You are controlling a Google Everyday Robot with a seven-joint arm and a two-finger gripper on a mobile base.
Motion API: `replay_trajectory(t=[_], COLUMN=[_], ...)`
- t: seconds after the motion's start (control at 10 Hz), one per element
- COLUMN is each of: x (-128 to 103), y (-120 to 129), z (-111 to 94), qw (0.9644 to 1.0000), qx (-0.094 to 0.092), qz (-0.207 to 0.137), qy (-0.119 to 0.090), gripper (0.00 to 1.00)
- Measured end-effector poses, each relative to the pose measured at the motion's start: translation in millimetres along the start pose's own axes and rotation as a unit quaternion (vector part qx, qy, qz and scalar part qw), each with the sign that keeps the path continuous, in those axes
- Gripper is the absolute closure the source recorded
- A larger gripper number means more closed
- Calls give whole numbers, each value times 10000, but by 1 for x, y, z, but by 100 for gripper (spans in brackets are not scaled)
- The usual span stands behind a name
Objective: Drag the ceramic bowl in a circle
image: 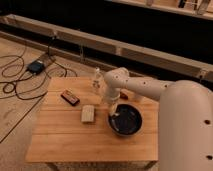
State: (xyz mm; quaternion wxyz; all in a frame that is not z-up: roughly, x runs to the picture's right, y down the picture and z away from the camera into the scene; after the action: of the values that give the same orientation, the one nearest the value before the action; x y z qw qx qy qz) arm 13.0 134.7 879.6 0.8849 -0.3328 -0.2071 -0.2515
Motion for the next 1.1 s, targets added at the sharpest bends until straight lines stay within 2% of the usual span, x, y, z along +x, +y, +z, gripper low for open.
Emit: replay_trajectory(t=[0.3,0.5,0.9,1.1], x=[-1,-2,2,2], y=[4,3,-7,-23], z=[2,0,-13,-23], qw=[9999,9999,9999,9999], qx=[-6,5,47,59], qz=[91,104,40,-78], qy=[-78,-120,-97,-58], gripper=[86,98,98,98])
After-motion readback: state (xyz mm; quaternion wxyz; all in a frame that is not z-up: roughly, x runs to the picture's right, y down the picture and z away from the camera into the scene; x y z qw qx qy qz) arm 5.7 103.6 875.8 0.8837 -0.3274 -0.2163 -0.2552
